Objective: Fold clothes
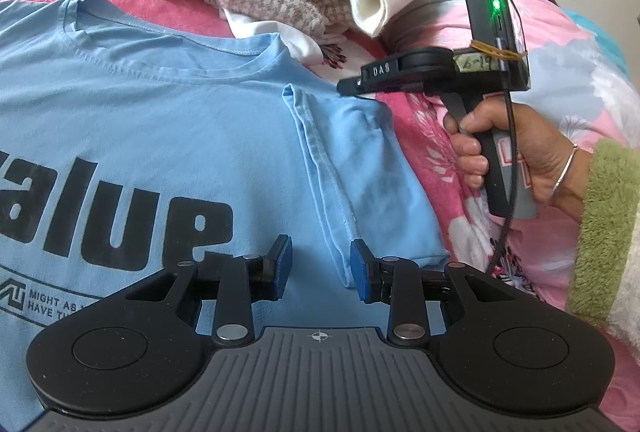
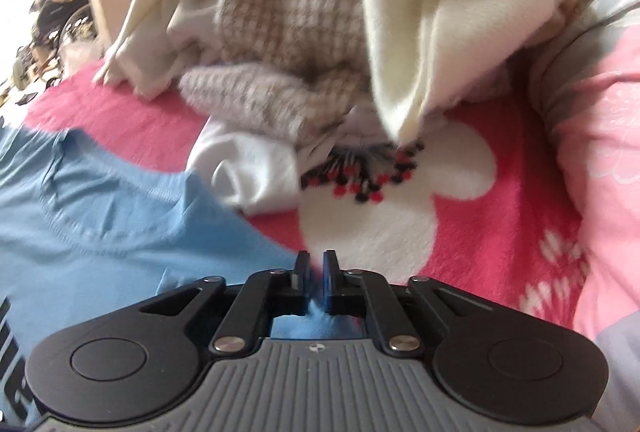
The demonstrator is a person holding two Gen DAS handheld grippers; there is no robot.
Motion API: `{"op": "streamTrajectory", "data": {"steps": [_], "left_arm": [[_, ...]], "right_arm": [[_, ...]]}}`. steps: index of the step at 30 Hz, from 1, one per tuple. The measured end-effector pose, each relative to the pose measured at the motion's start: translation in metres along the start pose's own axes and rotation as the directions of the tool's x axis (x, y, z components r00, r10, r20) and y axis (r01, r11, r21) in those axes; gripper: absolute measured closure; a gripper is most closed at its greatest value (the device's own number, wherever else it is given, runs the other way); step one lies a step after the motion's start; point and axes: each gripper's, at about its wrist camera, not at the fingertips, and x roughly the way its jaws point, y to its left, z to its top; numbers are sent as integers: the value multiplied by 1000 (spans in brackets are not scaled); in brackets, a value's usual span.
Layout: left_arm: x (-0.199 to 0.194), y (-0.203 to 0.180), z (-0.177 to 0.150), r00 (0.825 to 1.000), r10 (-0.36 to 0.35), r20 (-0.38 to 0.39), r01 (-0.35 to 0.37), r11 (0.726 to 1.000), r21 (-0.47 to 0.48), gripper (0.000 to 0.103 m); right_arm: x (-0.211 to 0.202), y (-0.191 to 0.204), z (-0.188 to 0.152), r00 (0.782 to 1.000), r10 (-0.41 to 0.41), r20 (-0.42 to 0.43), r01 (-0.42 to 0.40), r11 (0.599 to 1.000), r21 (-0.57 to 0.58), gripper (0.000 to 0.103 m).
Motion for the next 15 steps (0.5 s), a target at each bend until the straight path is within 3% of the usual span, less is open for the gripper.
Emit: {"op": "streamTrajectory", "data": {"steps": [2, 6, 8, 11, 15], "left_arm": [[0, 0, 0, 1000, 1, 0, -1, 1000, 2, 71], [0, 0, 0, 1000, 1, 0, -1, 1000, 1, 71], [0, 0, 0, 1000, 1, 0, -1, 1000, 0, 71], [0, 0, 1, 1000, 4, -1, -4, 1000, 0, 71], [-2, -1, 0, 1000, 13, -3, -13, 1000, 0, 71]], "right_arm": [[-7, -2, 3, 998, -13, 57, 12, 1000, 23, 78], [-17, 3, 10, 995, 46, 91, -46, 999, 2, 78], [-14, 14, 12, 991, 114, 65, -111, 993, -41, 78], [4, 34, 14, 988, 152, -7, -152, 984, -89, 78], [22, 38, 22, 1000, -10, 3, 10, 1000, -27, 78]]}}
